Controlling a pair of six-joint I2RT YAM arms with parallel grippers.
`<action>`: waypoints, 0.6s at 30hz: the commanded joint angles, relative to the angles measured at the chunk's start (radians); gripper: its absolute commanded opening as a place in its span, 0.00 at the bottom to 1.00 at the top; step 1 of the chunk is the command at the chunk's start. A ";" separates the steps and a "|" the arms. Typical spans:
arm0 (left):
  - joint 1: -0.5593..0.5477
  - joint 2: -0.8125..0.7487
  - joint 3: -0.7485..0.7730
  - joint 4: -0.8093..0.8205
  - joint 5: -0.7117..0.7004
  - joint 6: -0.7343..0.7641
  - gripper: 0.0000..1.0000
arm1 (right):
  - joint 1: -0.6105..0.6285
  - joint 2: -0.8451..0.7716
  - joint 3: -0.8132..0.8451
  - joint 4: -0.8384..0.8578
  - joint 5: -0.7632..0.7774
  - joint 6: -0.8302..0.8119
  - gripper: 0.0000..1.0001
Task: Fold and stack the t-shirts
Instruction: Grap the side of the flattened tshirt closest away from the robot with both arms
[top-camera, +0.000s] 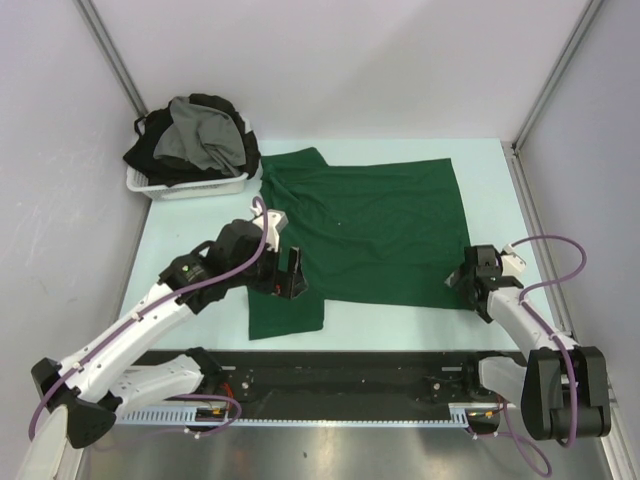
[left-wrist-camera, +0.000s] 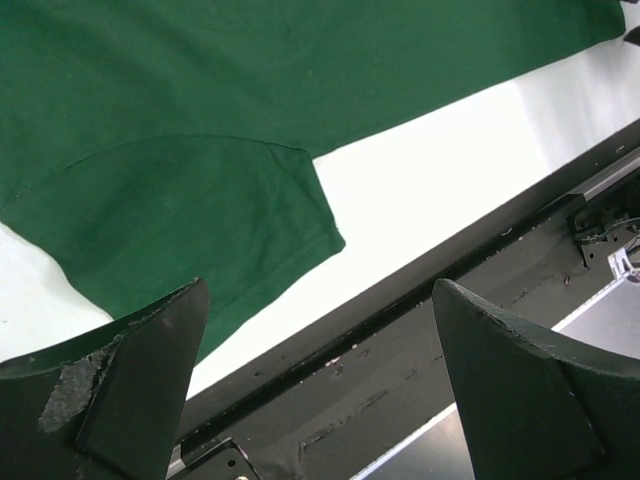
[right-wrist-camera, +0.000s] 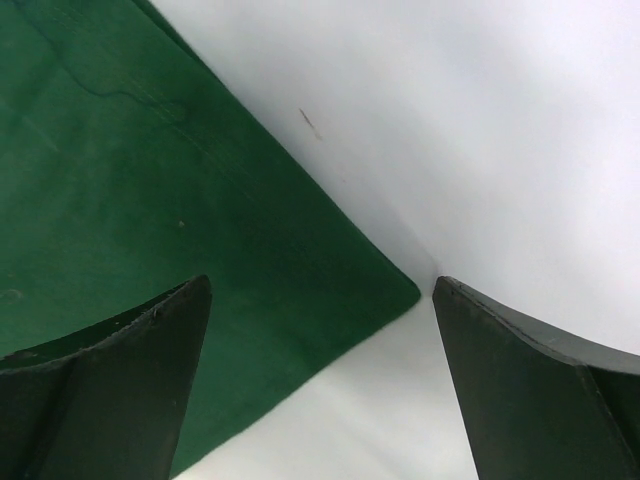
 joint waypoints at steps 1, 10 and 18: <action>-0.010 0.005 0.049 0.021 0.003 0.021 0.99 | -0.014 0.040 -0.006 0.103 -0.062 -0.022 0.98; -0.013 0.024 0.064 0.024 -0.005 0.030 0.99 | -0.032 0.056 -0.010 0.111 -0.085 -0.016 0.94; -0.014 0.044 0.081 0.029 -0.005 0.035 0.99 | -0.032 0.014 -0.023 0.048 -0.105 0.038 0.96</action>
